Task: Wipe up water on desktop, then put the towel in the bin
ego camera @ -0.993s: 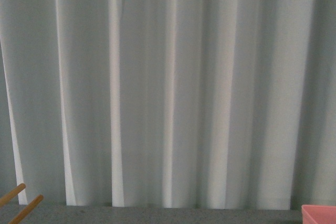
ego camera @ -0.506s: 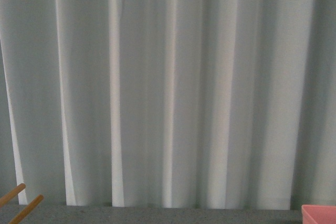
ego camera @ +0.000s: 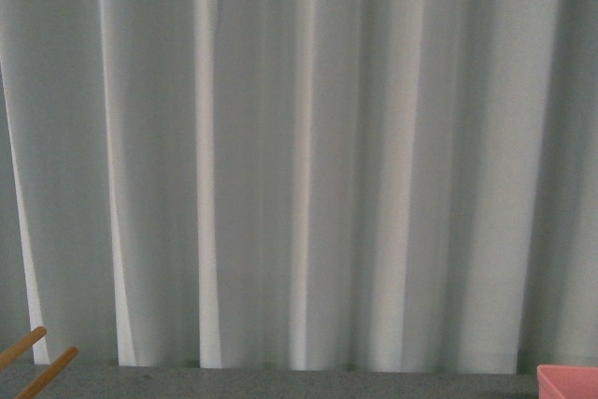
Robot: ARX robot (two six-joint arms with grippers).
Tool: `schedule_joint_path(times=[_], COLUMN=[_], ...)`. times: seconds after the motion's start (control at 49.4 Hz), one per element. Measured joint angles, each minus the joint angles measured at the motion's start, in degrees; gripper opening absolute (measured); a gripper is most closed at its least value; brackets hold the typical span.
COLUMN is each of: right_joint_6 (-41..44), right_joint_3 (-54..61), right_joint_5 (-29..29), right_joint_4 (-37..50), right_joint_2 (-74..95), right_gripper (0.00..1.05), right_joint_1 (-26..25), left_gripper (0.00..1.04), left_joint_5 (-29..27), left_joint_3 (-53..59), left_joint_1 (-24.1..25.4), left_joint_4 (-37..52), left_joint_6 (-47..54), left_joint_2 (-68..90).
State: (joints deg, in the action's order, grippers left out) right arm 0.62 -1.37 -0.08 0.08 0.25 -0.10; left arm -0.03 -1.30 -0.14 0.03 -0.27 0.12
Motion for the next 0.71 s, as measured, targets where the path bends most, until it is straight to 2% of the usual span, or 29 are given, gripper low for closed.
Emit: schedule_joint_path(times=[0.587,0.709], right_joint_6=[-0.04,-0.07], right_joint_3=[0.0,0.0], right_joint_5=[0.02,0.0], right_joint_4=[0.0,0.0], right_joint_2=[0.0,0.0], right_gripper=[0.98,0.97], right_joint_1=[0.0,0.0], left_gripper=[0.98,0.98], left_joint_5=[0.02,0.0], left_joint_3=[0.0,0.0], left_joint_1=[0.0,0.0], left_joint_4=[0.0,0.0], left_joint_6=[0.0,0.0], left_joint_2=[0.0,0.0])
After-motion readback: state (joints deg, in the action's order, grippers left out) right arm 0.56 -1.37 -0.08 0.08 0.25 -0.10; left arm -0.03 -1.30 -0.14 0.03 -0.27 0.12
